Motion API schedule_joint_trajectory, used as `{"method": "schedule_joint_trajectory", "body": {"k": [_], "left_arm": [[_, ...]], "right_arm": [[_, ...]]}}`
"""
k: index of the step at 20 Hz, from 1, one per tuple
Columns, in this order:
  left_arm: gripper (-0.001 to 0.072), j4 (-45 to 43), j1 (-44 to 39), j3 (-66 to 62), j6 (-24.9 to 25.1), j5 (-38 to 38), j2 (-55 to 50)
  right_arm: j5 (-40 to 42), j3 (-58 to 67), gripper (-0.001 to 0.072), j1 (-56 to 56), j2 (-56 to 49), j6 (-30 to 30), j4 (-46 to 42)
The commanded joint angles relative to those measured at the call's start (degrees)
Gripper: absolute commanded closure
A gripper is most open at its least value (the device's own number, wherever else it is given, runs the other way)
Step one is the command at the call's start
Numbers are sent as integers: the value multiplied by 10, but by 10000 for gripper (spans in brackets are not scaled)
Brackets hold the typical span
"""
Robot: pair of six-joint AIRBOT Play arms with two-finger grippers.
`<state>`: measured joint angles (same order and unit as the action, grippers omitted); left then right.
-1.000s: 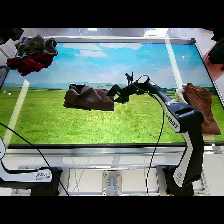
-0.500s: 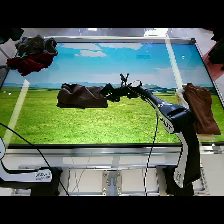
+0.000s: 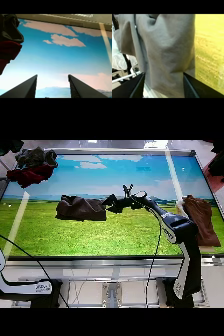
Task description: Fold the shirts.
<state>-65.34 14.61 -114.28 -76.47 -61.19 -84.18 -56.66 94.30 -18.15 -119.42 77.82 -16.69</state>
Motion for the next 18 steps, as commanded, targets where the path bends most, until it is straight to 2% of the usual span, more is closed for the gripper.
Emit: {"method": "schedule_joint_trajectory", "body": {"k": [1,3,6,11,15,16,17,18], "left_arm": [[232,5,0,0,0,0,0],[232,12,0,0,0,0,0],[232,12,0,0,1,0,0],[232,13,0,0,0,0,0],[232,13,0,0,1,0,0],[232,13,0,0,1,0,0],[233,13,0,0,1,0,0],[232,12,0,0,1,0,0]], "right_arm": [[26,0,188,-9,0,6,-17],[43,0,161,-21,0,9,-46],[51,0,160,-29,-2,41,-85],[79,0,161,-51,-9,31,-22],[108,0,177,-65,-14,-3,29],[112,1,261,-65,-14,-3,32],[112,1,440,-65,-14,-13,42],[113,2,688,-64,-14,-33,52]]}}
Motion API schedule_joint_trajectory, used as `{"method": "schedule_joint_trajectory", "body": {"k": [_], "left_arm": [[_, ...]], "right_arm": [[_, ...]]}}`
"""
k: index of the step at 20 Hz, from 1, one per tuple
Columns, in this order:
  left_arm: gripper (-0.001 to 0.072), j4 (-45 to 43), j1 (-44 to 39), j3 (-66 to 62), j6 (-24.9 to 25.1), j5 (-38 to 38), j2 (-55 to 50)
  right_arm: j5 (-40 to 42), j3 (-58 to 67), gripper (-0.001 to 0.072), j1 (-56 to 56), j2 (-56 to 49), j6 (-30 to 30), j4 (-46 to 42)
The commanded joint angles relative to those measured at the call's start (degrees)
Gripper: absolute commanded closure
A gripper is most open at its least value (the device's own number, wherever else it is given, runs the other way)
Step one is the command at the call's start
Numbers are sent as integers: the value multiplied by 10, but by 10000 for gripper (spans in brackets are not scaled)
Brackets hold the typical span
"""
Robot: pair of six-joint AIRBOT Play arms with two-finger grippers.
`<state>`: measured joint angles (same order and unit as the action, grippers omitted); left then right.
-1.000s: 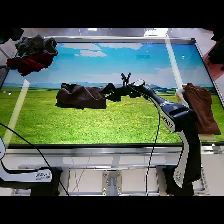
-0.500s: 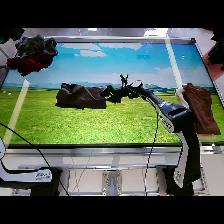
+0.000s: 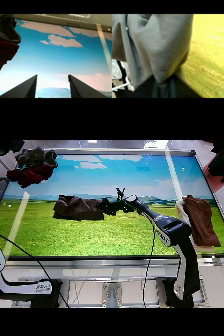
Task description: Fold the shirts.
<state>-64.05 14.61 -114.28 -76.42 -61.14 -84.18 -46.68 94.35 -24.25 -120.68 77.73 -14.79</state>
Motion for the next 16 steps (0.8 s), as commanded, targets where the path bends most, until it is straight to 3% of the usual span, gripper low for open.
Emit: {"method": "schedule_joint_trajectory", "body": {"k": [1,4,8,13,16], "left_arm": [[232,0,0,0,0,0,0],[233,-1,0,0,0,-1,0],[232,0,0,0,0,-1,0],[232,11,0,0,-1,-3,0],[232,55,0,0,-1,-4,0]], "right_arm": [[16,4,681,1,-1,-39,38],[-16,33,683,27,6,-43,31],[-63,57,683,125,90,-6,-54],[-151,57,683,303,289,142,-348],[-251,57,683,423,389,185,-507]]}}
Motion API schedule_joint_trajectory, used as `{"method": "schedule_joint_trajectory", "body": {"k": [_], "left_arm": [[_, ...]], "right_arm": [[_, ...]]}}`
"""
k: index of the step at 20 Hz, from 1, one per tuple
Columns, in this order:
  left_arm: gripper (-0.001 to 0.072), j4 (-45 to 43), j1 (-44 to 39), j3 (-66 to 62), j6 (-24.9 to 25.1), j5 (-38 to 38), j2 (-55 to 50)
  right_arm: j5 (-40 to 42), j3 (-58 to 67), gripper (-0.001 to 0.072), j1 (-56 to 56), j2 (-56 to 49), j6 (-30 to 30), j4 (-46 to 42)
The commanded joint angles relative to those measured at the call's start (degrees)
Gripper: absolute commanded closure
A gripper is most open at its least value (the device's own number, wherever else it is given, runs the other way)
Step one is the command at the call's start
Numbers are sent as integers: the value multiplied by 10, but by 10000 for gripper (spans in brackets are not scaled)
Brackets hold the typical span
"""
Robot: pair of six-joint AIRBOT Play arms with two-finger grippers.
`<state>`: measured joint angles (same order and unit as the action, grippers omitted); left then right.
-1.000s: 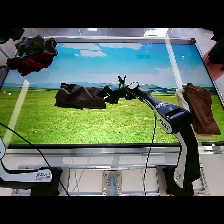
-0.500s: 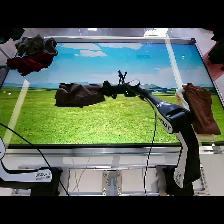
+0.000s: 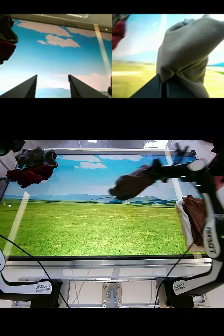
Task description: Fold the shirts.
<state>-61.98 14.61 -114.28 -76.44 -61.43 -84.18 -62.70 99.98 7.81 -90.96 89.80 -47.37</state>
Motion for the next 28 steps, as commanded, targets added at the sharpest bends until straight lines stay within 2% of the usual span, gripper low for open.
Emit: {"method": "schedule_joint_trajectory", "body": {"k": [1,5,7,10,13,15,16,17,18,19,21,23,25,27,28], "left_arm": [[232,52,0,0,0,-1,0],[232,133,0,0,0,-1,0],[232,166,-1,0,0,-2,0],[232,215,-1,0,0,-14,0],[233,238,-1,0,1,-30,0],[232,243,-1,0,0,-31,0],[232,246,-1,0,0,-30,0],[232,248,-1,0,0,-28,0],[232,248,-1,0,0,-28,0],[232,247,-1,0,0,-28,0],[232,247,-1,0,0,-28,0],[231,247,-1,0,0,-27,0],[230,247,-1,0,0,-29,0],[231,247,-1,0,0,-38,-1],[231,247,-2,0,0,-47,-2]], "right_arm": [[-127,1,683,145,116,68,-230],[-313,-18,683,263,142,58,-461],[-335,-80,682,294,142,30,-488],[-284,-233,682,305,141,19,-497],[-195,-379,680,305,140,62,-558],[-128,-433,668,305,140,80,-561],[-106,-445,597,305,140,80,-553],[-92,-449,424,305,140,80,-544],[-85,-449,281,305,141,80,-538],[-86,-449,247,305,142,80,-532],[-87,-445,247,305,159,80,-521],[-77,-415,247,304,199,69,-478],[-42,-366,247,304,257,20,-361],[35,-331,248,303,316,-55,-147],[78,-331,249,296,336,-116,-26]]}}
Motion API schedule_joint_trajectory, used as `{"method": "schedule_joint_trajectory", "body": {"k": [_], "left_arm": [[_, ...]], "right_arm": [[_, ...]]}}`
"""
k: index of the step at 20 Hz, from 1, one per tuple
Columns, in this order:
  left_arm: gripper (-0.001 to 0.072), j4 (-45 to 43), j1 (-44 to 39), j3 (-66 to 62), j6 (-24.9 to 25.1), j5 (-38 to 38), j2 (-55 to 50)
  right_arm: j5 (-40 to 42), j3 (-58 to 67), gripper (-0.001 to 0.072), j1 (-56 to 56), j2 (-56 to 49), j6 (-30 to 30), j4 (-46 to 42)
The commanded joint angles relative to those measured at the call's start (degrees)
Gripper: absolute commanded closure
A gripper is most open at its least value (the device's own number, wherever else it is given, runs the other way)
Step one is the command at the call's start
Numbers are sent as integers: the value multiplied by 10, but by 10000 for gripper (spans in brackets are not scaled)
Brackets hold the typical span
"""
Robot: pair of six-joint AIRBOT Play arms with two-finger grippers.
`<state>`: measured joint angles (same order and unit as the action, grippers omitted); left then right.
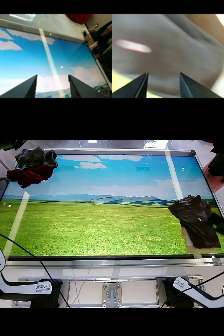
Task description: Fold the shirts.
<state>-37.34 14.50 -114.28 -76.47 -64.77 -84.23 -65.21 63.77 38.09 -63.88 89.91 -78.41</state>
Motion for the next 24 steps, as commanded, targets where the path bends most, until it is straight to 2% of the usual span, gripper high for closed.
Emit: {"method": "schedule_joint_trajectory", "body": {"k": [1,2,3,8,10,12,15,17,19,24], "left_arm": [[231,0,-3,0,0,-26,-3],[230,0,-8,0,-2,-38,-6],[230,0,-12,0,-2,-53,-9],[231,-11,-69,3,-4,-88,-24],[236,-54,-101,9,-6,-89,-25],[241,-103,-121,8,-2,-98,-26],[241,-90,-120,8,-2,-99,-26],[241,-90,-120,8,-2,-99,-26],[241,-90,-120,8,-2,-99,-26],[241,-90,-120,8,-2,-99,-26]], "right_arm": [[127,31,249,-24,76,-180,383],[133,31,249,-52,77,-226,457],[132,31,250,-90,72,-242,477],[126,5,249,-317,-30,-240,419],[135,-5,249,-383,-95,-240,406],[130,-5,249,-420,-148,-237,404],[114,-5,249,-453,-184,-231,398],[74,-5,271,-476,-185,-187,365],[68,-5,268,-496,-185,-188,324],[68,-5,268,-514,-185,-188,321]]}}
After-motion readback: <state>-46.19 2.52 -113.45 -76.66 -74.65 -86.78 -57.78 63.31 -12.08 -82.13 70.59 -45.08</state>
